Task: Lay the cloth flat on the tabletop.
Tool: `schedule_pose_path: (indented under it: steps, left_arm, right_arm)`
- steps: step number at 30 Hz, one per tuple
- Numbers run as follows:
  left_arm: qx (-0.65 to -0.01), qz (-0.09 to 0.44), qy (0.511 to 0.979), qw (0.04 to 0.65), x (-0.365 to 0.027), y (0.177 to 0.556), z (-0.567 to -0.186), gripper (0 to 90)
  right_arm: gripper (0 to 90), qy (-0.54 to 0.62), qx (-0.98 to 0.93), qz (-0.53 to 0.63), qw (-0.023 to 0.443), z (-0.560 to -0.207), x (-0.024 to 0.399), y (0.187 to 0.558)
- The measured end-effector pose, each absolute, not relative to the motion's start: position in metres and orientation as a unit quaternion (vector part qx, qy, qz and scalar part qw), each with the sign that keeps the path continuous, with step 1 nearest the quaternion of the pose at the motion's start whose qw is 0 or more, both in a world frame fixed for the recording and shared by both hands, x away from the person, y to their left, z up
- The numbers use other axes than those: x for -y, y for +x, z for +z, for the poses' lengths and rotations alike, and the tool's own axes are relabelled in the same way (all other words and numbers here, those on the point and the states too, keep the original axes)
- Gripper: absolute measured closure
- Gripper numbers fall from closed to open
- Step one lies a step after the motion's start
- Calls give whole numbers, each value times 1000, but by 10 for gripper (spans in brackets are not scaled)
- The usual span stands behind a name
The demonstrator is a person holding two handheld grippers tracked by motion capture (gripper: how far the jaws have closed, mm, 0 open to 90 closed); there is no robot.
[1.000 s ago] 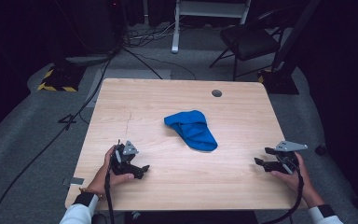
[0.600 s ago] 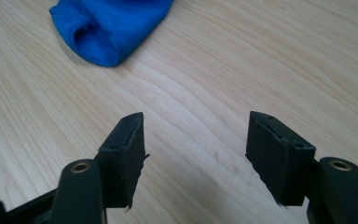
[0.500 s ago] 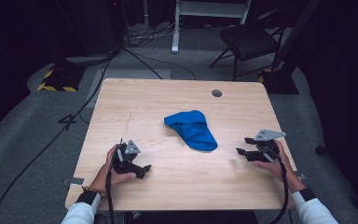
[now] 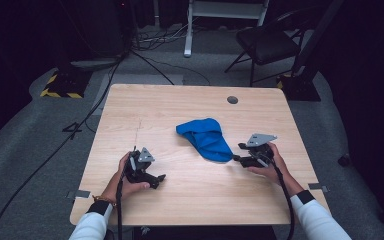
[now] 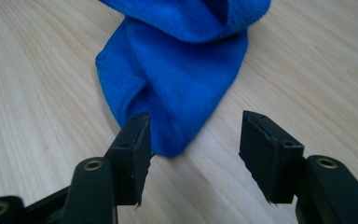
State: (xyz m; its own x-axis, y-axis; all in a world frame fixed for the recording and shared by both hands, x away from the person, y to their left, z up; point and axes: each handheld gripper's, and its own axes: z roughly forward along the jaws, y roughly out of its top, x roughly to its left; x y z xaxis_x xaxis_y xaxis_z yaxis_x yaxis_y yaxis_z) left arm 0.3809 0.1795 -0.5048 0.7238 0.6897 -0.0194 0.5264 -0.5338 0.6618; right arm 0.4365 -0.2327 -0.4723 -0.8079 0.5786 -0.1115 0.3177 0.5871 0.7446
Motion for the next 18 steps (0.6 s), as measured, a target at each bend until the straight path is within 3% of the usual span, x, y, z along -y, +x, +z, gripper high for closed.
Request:
schedule_pose_path:
  steps: [6, 11, 18]
  left_arm:
    - [-344, 124, 871, 329, -174, 388, -504, 3]
    - [-345, 121, 869, 332, -168, 393, -505, 3]
    - [-345, 122, 870, 331, -168, 393, -504, 3]
  right_arm:
    - [497, 235, -876, 385, 171, -474, 211, 439]
    - [635, 225, -884, 378, 157, -483, 194, 441]
    - [692, 229, -892, 362, 143, -493, 192, 447]
